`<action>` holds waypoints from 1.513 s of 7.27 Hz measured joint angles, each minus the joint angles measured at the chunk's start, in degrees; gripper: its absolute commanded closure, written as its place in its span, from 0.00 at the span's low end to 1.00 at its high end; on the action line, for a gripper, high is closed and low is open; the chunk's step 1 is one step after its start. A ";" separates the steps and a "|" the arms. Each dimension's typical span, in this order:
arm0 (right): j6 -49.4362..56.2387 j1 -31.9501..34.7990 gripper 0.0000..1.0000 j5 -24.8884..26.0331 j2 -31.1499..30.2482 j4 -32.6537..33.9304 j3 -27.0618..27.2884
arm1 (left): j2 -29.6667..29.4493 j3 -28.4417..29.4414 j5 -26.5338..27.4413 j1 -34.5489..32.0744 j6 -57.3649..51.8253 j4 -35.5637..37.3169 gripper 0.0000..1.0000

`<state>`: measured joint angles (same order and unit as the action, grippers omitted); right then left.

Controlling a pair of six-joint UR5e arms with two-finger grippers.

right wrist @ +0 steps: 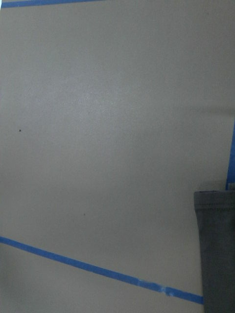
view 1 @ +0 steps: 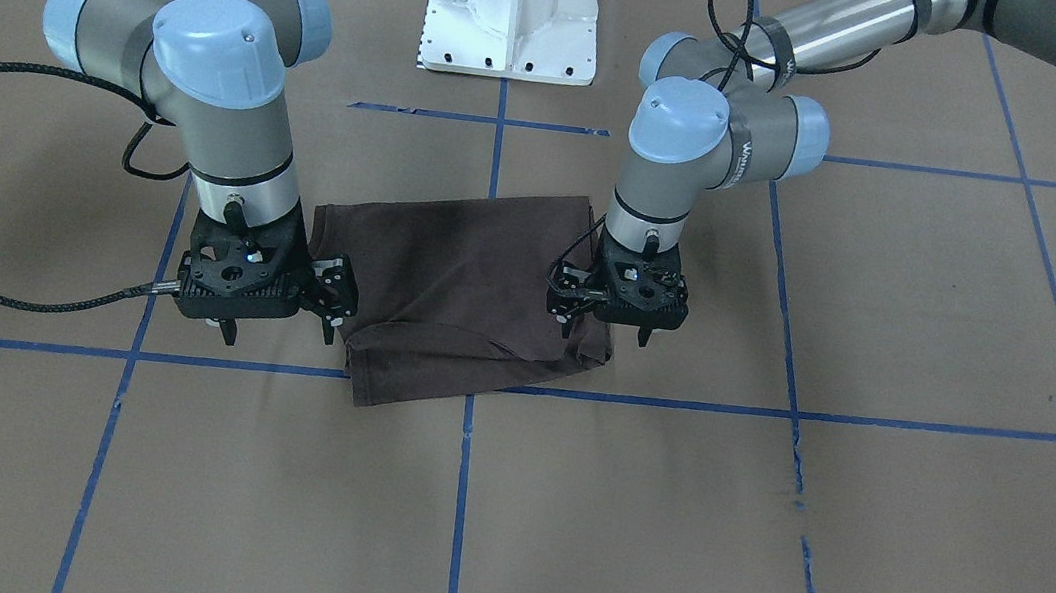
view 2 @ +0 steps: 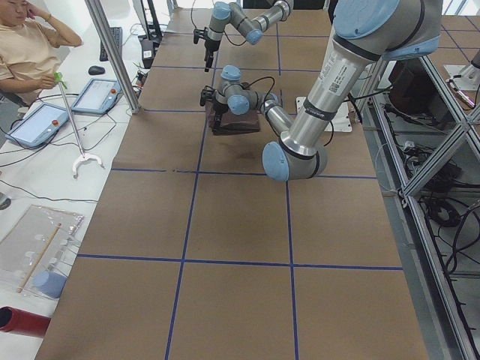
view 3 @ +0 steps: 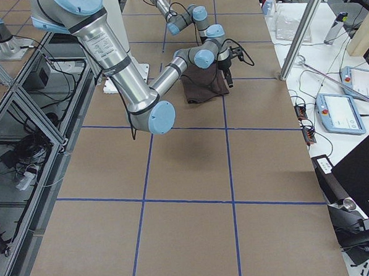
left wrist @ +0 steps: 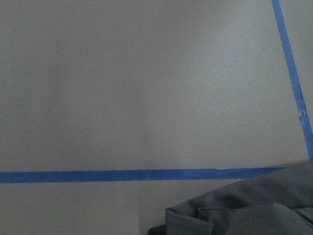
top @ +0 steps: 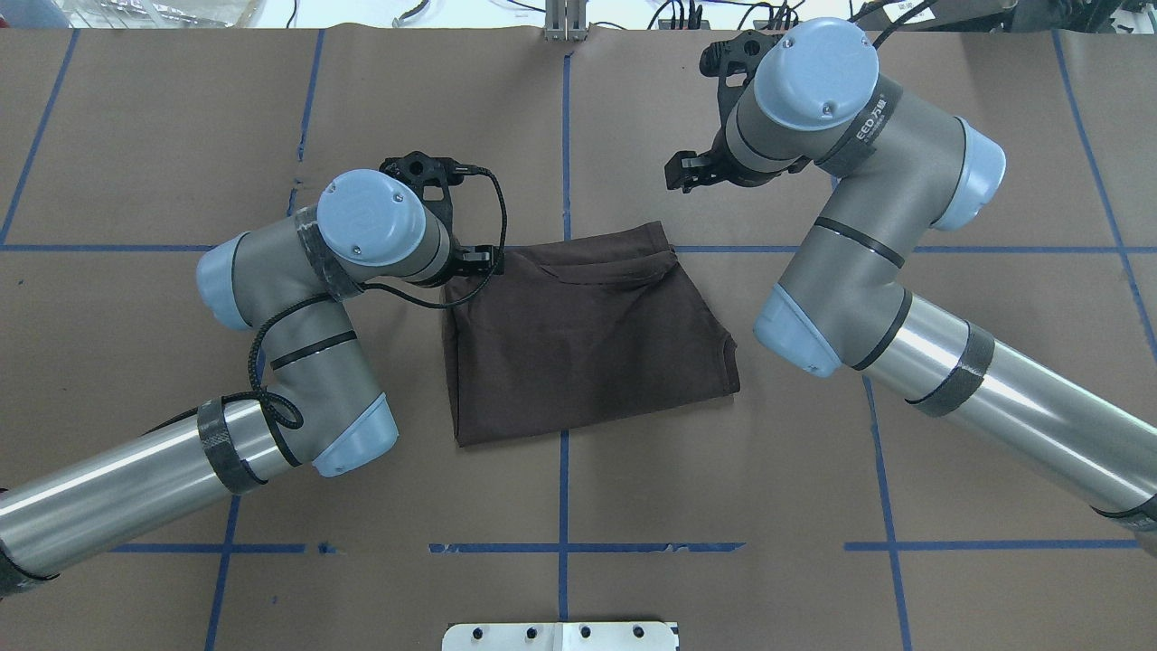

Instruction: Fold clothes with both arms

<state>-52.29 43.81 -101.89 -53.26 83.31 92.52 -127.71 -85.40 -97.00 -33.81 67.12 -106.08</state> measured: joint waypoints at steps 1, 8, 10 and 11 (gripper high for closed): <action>0.05 0.02 0.00 -0.02 -0.23 0.00 0.19 | 0.22 0.66 0.60 0.20 -0.06 0.17 0.00; 0.10 0.12 0.00 -0.04 -1.29 -0.18 0.32 | 5.10 0.55 2.85 -5.71 -11.76 -3.68 0.00; 0.68 2.00 0.00 -3.69 -2.42 0.03 1.59 | 6.08 -5.46 -2.03 -8.47 -13.74 -3.10 0.00; 3.01 4.43 0.00 -7.41 -5.19 0.37 4.06 | 7.93 -10.96 -3.72 -9.72 -15.66 -0.46 0.00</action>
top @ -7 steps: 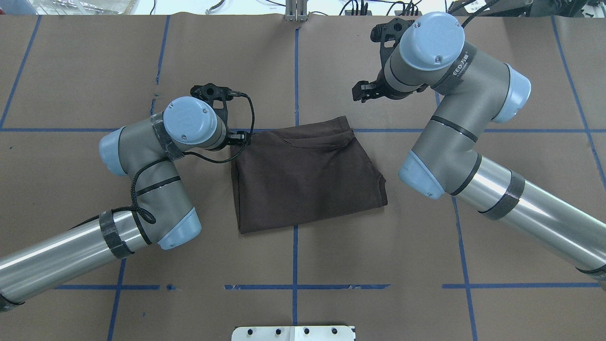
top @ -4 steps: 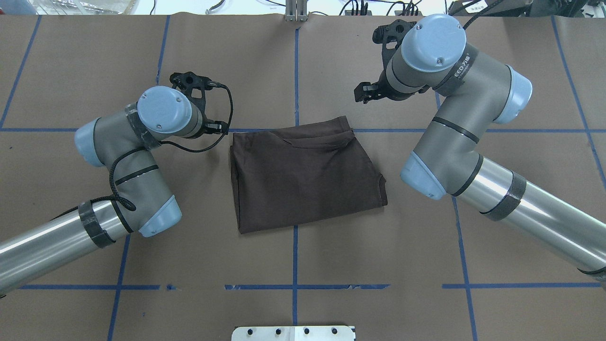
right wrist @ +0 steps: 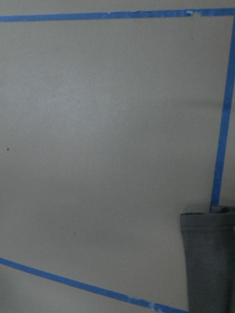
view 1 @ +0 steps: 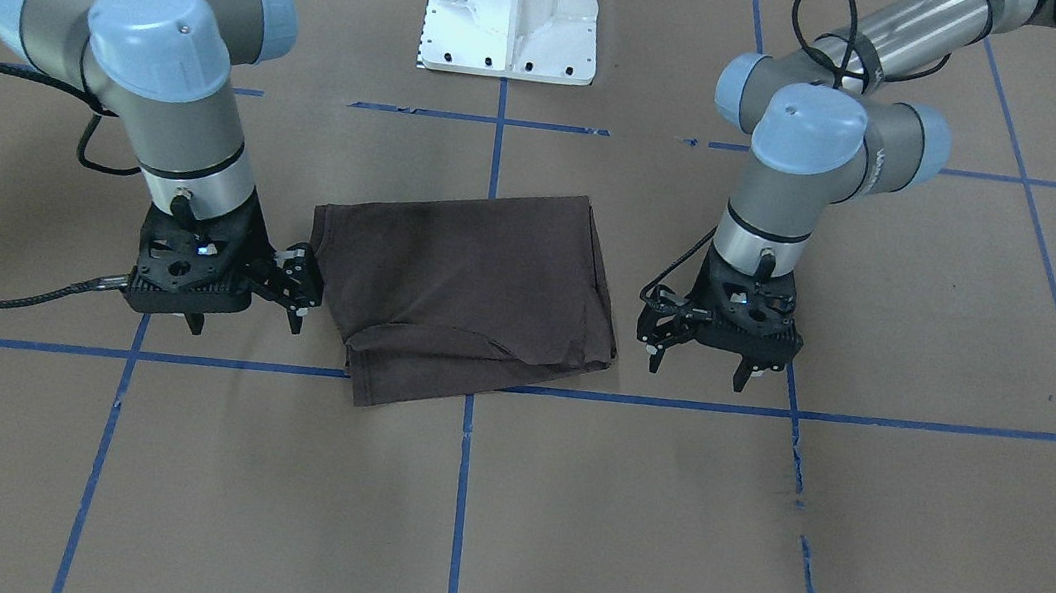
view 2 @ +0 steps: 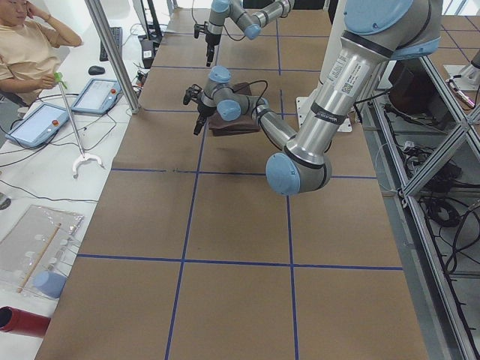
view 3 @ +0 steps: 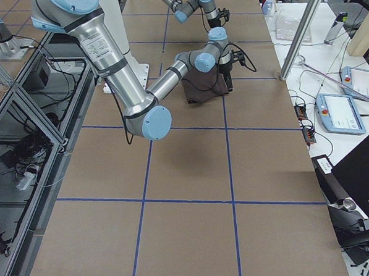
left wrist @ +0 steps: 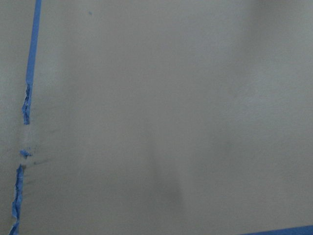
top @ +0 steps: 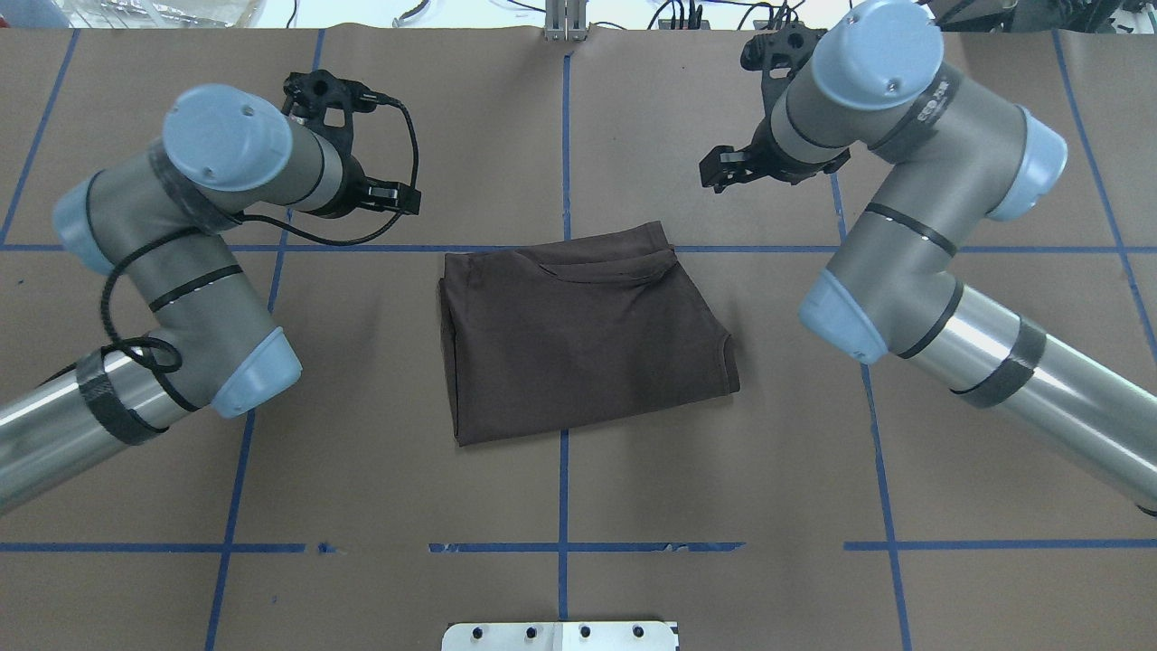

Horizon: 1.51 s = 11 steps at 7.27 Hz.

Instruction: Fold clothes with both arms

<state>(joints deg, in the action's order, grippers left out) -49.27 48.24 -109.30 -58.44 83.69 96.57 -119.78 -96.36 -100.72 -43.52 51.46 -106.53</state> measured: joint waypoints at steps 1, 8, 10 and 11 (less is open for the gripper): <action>4.30 2.68 0.00 -3.18 -3.56 1.28 3.32 | 2.11 -5.92 -1.23 -1.26 -2.57 4.17 0.00; 44.42 29.89 0.00 -14.97 -34.49 8.18 11.69 | 26.98 -18.94 -17.68 -25.58 -34.58 12.16 0.00; 45.64 36.42 0.00 -19.33 -40.63 8.32 11.40 | 32.40 -16.75 -21.24 -33.93 -37.00 12.03 0.00; 45.71 38.58 0.00 -21.36 -43.19 8.39 11.41 | 34.93 -15.56 -25.44 -37.37 -40.21 12.13 0.00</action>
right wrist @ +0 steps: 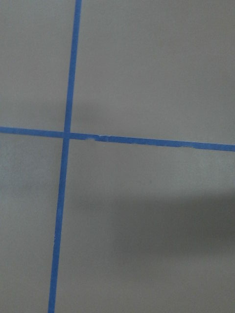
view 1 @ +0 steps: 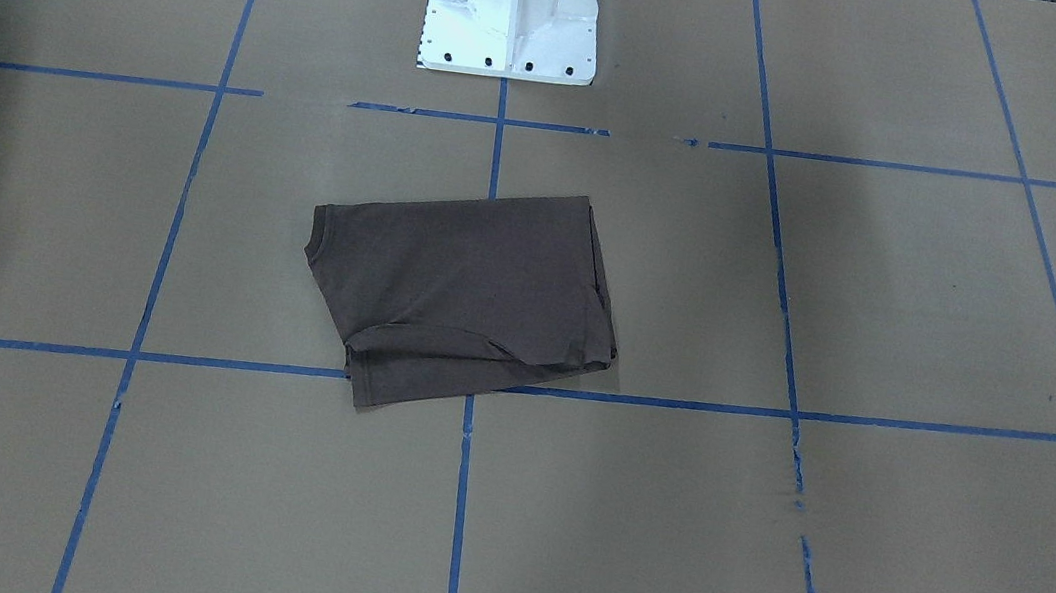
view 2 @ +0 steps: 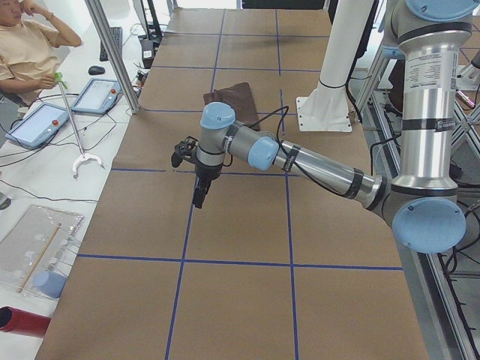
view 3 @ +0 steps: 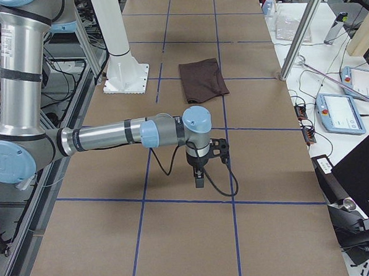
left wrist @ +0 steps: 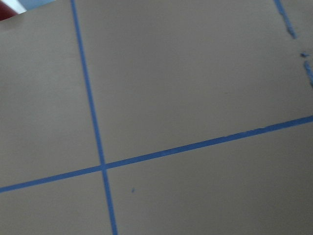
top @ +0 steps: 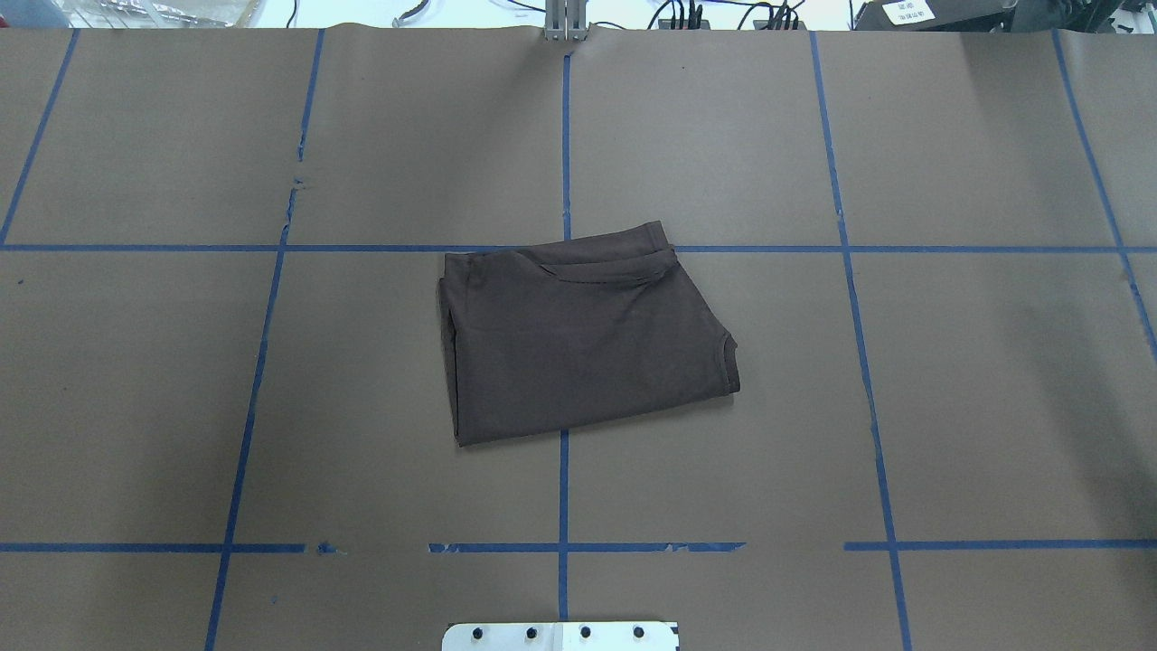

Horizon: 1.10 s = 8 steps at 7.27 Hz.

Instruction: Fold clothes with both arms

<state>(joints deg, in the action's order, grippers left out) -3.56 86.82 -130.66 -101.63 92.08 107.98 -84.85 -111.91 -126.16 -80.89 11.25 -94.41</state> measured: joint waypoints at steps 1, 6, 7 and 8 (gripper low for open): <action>-0.11 0.98 0.00 -1.00 -2.39 -0.17 0.10 | 2.52 1.69 -4.55 -2.68 -3.01 0.18 0.00; -0.68 1.50 0.00 -2.80 -4.48 -0.29 0.29 | 10.01 4.68 -9.49 -5.54 -8.69 0.58 0.00; -0.66 1.51 0.00 -2.83 -4.44 -0.31 0.32 | 10.62 4.63 -9.43 -5.57 -10.68 1.54 0.00; -0.66 1.51 0.00 -2.84 -4.38 -0.32 0.39 | 10.58 4.32 -9.29 -5.58 -11.42 3.06 0.00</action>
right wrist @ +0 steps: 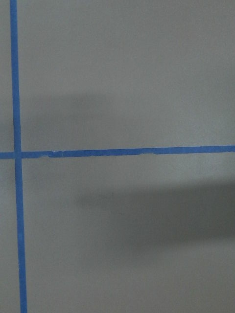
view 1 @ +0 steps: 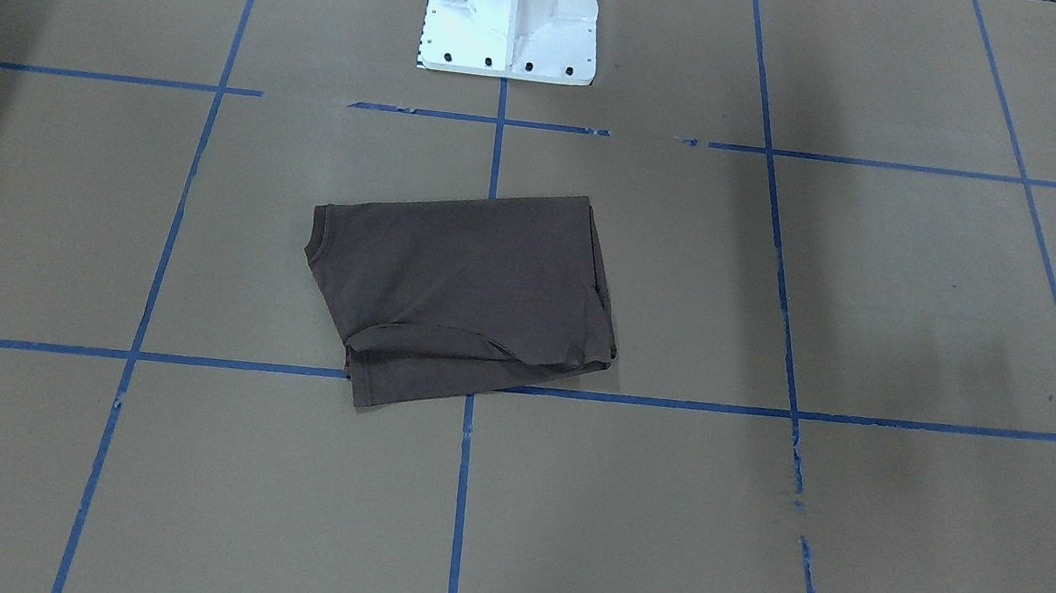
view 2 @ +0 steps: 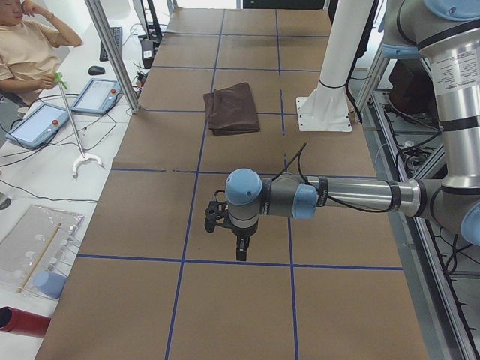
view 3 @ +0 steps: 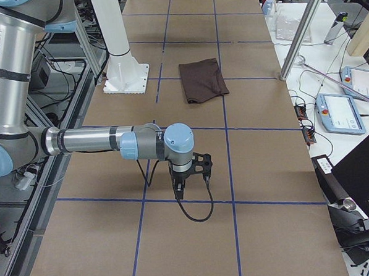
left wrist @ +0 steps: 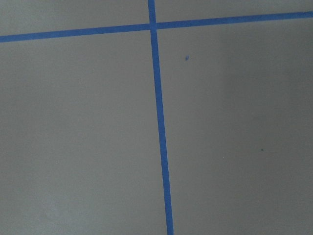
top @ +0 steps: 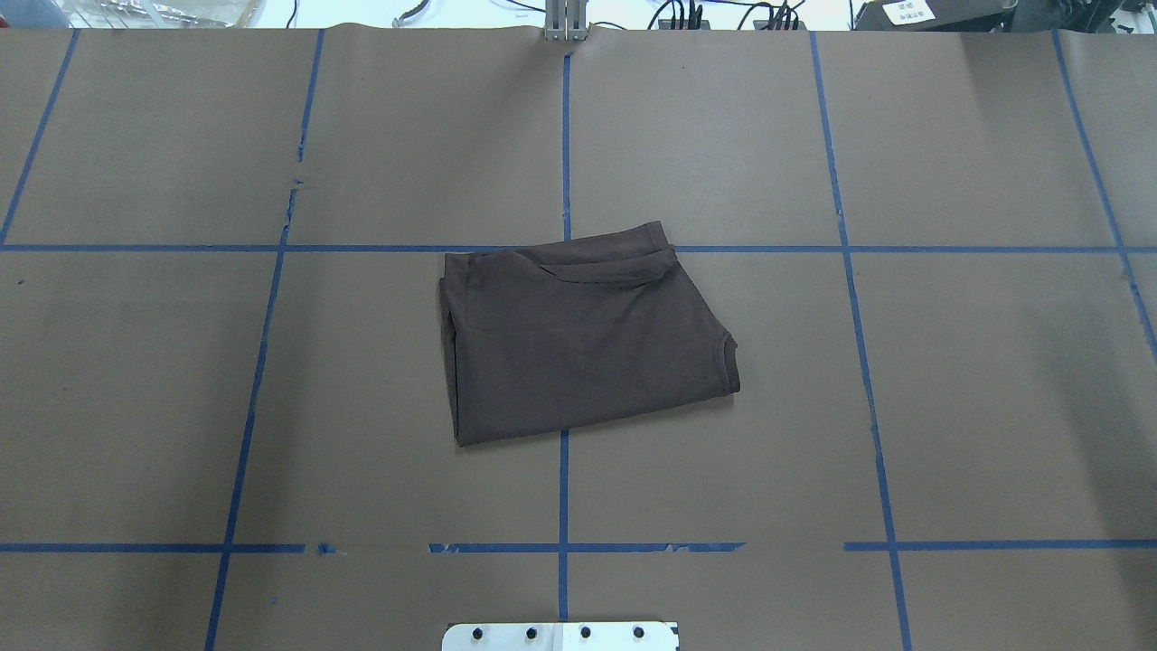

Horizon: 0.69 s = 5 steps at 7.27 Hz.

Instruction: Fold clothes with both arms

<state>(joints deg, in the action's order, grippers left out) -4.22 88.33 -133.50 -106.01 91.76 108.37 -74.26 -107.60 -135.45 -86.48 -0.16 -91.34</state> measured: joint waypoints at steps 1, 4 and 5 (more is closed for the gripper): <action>0.00 0.00 0.00 0.00 0.05 0.00 0.04 | -0.23 -0.50 -0.04 -0.03 -0.24 0.92 0.00; -0.05 0.00 0.00 0.05 0.25 -0.06 0.19 | -1.06 -1.82 0.23 -0.09 -0.33 -0.35 0.00; -0.07 0.00 0.00 0.07 0.31 -0.08 0.22 | -1.01 -1.98 0.38 -0.13 -0.22 -0.67 0.00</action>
<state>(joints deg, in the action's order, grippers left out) -4.29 88.33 -133.43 -105.70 91.68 108.59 -75.27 -109.57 -135.06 -86.60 -0.39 -92.02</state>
